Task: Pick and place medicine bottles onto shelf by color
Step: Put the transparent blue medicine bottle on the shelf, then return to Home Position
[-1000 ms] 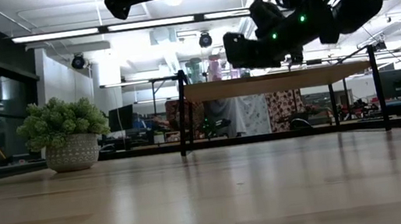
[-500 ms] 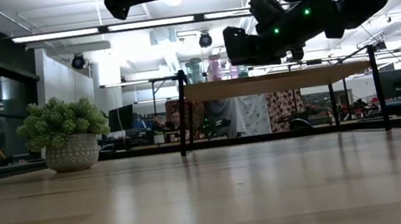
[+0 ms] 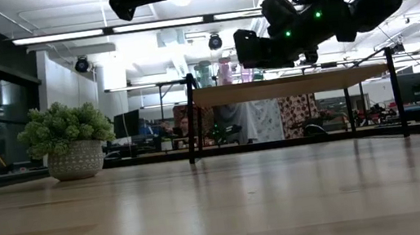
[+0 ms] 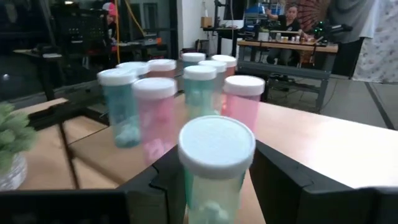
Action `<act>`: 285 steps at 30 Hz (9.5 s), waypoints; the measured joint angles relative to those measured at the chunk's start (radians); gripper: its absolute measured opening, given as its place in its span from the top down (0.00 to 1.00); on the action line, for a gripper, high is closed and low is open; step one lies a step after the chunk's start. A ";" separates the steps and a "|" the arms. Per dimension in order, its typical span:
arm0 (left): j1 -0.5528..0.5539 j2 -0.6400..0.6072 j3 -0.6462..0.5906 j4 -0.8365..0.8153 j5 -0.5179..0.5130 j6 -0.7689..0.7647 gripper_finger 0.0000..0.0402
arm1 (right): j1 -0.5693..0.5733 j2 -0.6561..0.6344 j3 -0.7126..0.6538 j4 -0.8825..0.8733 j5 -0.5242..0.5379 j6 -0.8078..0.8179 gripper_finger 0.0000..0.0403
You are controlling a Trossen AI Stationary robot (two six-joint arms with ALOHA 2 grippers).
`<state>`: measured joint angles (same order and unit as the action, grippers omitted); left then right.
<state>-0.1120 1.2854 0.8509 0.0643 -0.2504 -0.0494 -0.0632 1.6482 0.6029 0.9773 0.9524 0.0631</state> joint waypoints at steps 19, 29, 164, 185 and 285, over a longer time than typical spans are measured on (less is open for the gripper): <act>0.000 0.000 0.000 0.000 0.000 0.000 0.53 | -0.121 0.000 0.071 -0.001 -0.190 0.042 0.63; 0.000 0.000 0.000 0.000 0.000 0.000 0.53 | -0.121 0.000 0.091 -0.026 -0.197 0.042 0.63; 0.011 -0.222 -0.158 0.015 -0.109 0.111 0.55 | -0.065 -0.282 -0.028 -0.485 -0.697 0.003 1.00; 0.166 -0.892 -0.712 0.168 -0.045 0.079 0.99 | -0.054 -0.290 -0.028 -0.441 -0.699 -0.021 1.00; 0.156 -1.281 -0.838 0.030 0.106 0.000 0.99 | 0.125 -1.648 -0.593 -0.940 -0.813 0.296 1.00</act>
<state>0.0445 0.0044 0.0132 0.0940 -0.1443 -0.0497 0.0620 0.0006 0.0101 0.0376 0.1394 0.3588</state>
